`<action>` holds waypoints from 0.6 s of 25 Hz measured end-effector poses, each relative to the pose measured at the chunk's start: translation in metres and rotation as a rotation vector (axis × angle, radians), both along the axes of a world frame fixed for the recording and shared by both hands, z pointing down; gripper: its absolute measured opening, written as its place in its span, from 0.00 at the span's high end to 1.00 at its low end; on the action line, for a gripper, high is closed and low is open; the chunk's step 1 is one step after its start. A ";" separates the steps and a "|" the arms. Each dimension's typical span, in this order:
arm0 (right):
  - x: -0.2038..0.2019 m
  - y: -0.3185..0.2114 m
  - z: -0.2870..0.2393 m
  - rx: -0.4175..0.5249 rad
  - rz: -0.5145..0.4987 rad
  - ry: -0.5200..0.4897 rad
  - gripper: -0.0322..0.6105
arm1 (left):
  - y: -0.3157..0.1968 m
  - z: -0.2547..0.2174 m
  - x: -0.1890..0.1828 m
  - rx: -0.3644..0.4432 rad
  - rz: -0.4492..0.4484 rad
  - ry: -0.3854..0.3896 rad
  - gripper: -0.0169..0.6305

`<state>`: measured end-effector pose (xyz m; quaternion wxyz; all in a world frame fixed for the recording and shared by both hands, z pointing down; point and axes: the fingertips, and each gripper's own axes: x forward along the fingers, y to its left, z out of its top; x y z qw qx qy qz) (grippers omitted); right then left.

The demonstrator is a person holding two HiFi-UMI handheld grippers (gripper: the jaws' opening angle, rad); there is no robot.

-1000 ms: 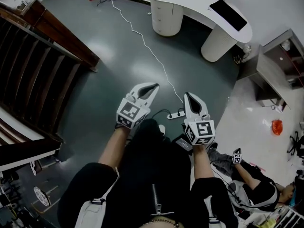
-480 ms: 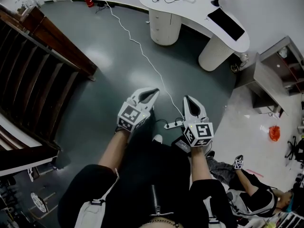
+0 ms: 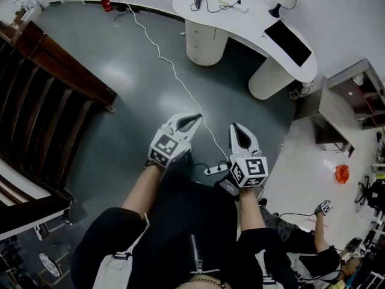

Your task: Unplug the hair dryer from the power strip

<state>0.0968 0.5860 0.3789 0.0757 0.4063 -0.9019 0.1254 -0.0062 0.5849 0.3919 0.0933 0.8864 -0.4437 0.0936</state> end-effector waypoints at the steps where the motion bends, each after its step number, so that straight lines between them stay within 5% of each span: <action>1: -0.004 -0.008 0.000 -0.003 0.004 0.003 0.94 | -0.009 0.000 -0.004 -0.003 0.005 0.001 0.95; 15: -0.055 -0.114 -0.004 -0.014 0.066 0.033 0.94 | -0.113 0.001 -0.063 -0.022 0.065 -0.005 0.95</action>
